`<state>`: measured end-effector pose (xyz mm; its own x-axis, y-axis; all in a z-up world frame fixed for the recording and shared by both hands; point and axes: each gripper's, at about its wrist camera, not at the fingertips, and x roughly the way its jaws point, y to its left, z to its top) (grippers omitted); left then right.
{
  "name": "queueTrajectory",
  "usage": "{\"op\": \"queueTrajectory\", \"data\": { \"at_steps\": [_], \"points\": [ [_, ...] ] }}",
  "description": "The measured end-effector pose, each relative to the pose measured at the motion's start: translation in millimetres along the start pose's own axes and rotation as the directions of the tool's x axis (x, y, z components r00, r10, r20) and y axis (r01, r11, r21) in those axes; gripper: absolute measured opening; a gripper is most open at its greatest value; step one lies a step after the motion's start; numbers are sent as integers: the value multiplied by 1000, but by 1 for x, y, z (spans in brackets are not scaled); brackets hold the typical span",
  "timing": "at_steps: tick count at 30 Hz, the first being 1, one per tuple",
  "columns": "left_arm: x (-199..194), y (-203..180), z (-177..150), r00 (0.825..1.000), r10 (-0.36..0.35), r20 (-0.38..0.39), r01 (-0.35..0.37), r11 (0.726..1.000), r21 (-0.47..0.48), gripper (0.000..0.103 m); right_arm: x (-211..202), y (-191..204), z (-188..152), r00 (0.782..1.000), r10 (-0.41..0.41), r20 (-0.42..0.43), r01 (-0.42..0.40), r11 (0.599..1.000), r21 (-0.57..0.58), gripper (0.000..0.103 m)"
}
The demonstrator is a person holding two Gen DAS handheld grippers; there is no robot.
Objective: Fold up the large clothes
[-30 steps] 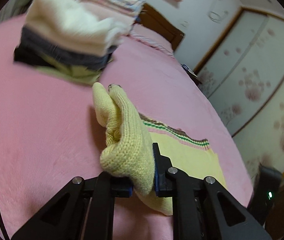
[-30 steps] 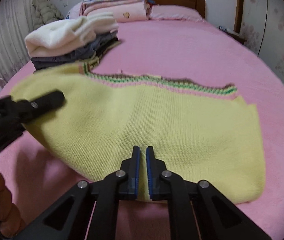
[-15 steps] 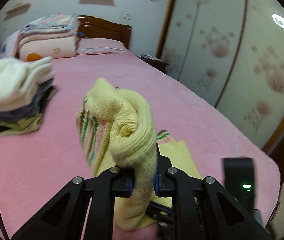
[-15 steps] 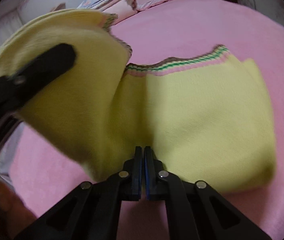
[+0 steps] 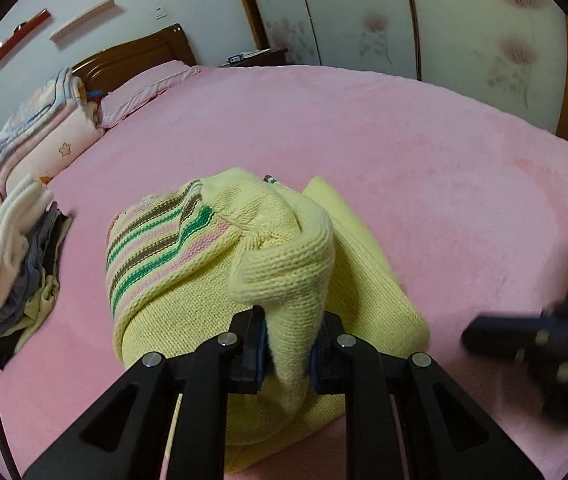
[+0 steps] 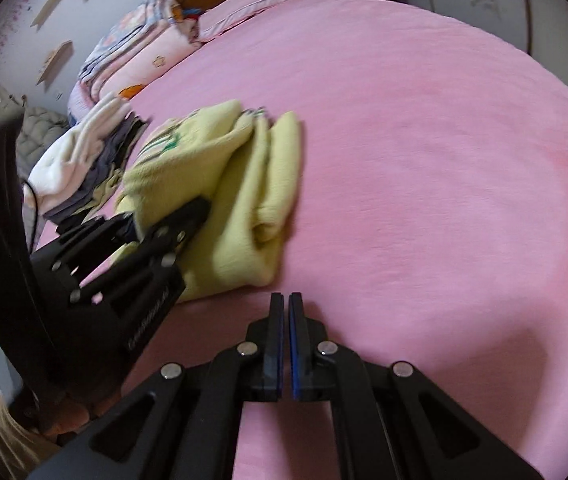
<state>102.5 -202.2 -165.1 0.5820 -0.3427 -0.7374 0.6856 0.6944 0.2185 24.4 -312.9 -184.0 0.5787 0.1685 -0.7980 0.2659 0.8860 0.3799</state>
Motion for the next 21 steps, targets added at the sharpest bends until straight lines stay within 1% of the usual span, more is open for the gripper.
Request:
{"op": "queueTrajectory", "data": {
  "at_steps": [1,3,5,6,7,8,10,12,13,14,15,16,17,18,19,21],
  "points": [
    [-1,1,1,1000,-12,-3,12,1000,-5,14,-2,0,1,1000,-4,4,4,1000,4,2],
    [-4,3,3,999,-40,-7,40,999,-18,24,-5,-6,8,1000,-11,19,11,1000,15,2],
    [-10,5,4,995,-97,-9,96,995,-36,46,-8,-7,14,999,-14,38,13,1000,20,2],
    [-12,8,5,993,-118,-9,117,992,-43,51,-10,-8,20,999,-11,47,10,1000,20,3],
    [-17,11,4,989,-145,-4,144,988,-55,59,-14,-10,18,999,-7,53,6,1000,20,3],
    [-23,13,3,986,-169,1,169,983,-68,61,-15,-9,20,998,-2,55,1,1000,19,3],
    [-35,22,1,973,-229,11,229,968,-106,61,-18,-4,33,998,15,54,-15,1000,11,3],
    [-49,39,-2,957,-287,38,289,943,-166,61,-18,2,43,998,35,50,-35,999,4,3],
    [-55,46,-4,952,-302,52,306,932,-192,62,-18,5,48,998,45,49,-45,999,2,3],
    [-63,61,-7,944,-319,78,329,912,-247,65,-18,8,55,997,67,45,-67,998,-1,6],
    [-67,67,-11,943,-321,91,333,901,-279,66,-19,10,58,996,78,41,-78,997,-5,11],
    [-70,84,-14,944,-313,106,330,880,-341,67,-18,14,62,995,95,35,-94,995,-10,15],
    [-70,98,-17,947,-303,108,321,864,-389,67,-17,19,68,993,113,30,-113,994,-15,25],
    [-68,111,-20,951,-291,107,308,849,-429,67,-14,23,74,991,133,22,-132,991,-19,32],
    [-65,120,-21,956,-274,99,289,842,-455,67,-12,27,77,989,145,16,-144,989,-21,34],
    [-50,145,-28,978,-207,38,196,833,-518,67,-4,36,86,983,182,-13,-182,983,-23,35]
  ]
}}
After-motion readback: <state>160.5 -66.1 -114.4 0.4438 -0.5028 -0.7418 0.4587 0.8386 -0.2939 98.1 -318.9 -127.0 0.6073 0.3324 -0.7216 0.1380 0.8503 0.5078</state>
